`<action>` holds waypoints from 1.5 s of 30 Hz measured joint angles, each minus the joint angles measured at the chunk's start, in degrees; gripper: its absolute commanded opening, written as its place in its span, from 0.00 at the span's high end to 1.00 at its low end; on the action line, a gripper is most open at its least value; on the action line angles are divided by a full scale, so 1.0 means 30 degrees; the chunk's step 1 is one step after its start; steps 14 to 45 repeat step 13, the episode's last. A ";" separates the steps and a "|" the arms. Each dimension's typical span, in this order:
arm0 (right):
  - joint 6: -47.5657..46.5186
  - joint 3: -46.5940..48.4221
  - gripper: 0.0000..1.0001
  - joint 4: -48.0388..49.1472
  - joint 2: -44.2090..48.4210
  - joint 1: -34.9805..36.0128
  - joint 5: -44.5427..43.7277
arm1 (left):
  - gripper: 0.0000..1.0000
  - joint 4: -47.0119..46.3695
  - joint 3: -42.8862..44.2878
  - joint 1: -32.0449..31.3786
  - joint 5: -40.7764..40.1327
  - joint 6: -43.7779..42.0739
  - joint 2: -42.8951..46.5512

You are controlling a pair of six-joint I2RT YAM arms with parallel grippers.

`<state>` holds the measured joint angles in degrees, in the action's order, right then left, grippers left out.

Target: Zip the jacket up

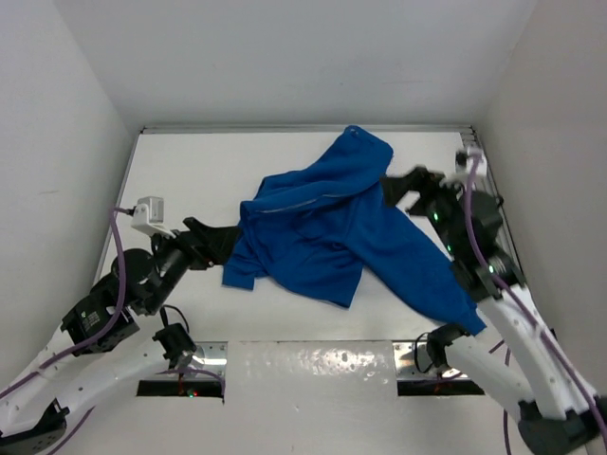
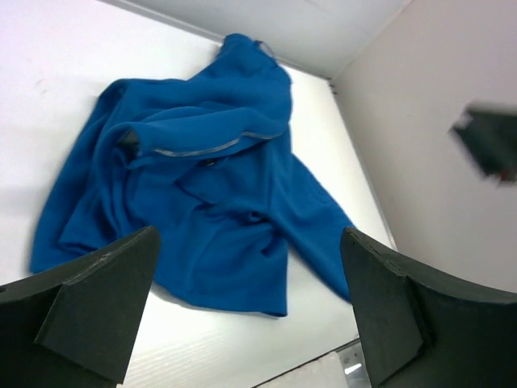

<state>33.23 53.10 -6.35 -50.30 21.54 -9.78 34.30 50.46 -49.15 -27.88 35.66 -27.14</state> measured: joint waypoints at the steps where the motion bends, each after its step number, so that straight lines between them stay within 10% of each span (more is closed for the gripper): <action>1: 0.0270 -0.1326 0.01 -0.0284 0.1588 -0.0022 0.0444 | 0.09 -0.0255 -0.0160 0.0000 0.0146 -0.0015 0.0197; 12: 0.0867 -0.5858 0.01 -0.7730 1.0856 -0.0007 0.2280 | 0.10 -0.1676 -0.2171 0.0000 0.1523 -0.0073 0.1676; 45: 0.0845 -0.5858 0.01 -0.8138 1.1060 -0.0007 0.2259 | 0.10 -0.1741 -0.2346 0.0000 0.1596 -0.0073 0.1734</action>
